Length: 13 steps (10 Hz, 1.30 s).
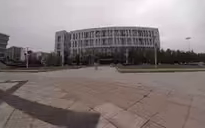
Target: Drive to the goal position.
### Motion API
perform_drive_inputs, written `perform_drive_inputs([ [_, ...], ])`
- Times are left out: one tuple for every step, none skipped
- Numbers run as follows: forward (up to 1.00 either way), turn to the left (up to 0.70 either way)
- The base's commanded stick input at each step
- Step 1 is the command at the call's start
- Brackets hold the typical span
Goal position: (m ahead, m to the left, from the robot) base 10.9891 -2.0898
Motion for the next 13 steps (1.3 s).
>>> perform_drive_inputs([
  [0.7,0.0],
  [0.7,0.0],
  [0.7,0.0],
  [0.7,0.0],
  [0.7,0.0],
  [0.7,0.0],
  [0.7,0.0],
  [0.7,0.0],
  [0.7,0.0],
  [0.7,0.0],
  [0.7,0.0],
  [0.7,0.0],
  [0.7,-0.16],
])
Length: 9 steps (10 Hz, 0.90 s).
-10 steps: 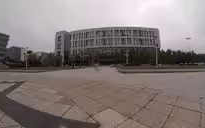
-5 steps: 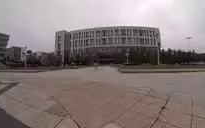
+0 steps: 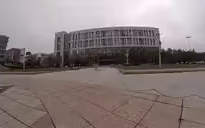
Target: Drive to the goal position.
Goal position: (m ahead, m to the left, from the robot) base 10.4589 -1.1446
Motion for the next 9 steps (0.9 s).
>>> perform_drive_inputs([
  [0.7,-0.35],
  [0.7,-0.35],
  [0.7,-0.35],
  [0.7,-0.35],
  [0.7,-0.35],
  [0.7,-0.1],
  [0.7,0.0],
  [0.7,0.0],
  [0.7,0.0],
])
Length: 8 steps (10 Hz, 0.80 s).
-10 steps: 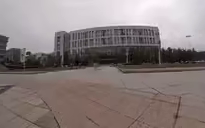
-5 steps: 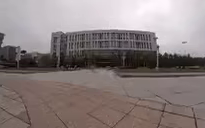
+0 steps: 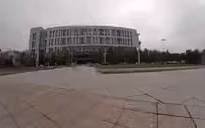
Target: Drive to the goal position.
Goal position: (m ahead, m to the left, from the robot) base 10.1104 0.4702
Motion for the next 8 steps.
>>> perform_drive_inputs([
  [0.7,0.0],
  [0.7,0.0],
  [0.7,0.0],
  [0.7,0.0],
  [0.7,0.0],
  [0.7,0.0],
  [0.7,0.0],
  [0.7,0.0],
])
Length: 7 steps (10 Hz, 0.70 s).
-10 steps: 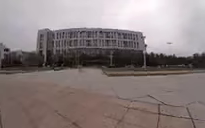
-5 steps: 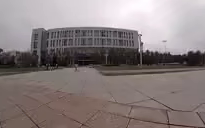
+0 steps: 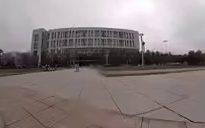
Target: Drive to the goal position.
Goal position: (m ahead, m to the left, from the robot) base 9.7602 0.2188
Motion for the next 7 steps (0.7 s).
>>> perform_drive_inputs([
  [0.7,0.0],
  [0.7,0.0],
  [0.7,0.0],
  [0.7,0.0],
  [0.7,0.0],
  [0.7,0.0],
  [0.7,0.0],
])
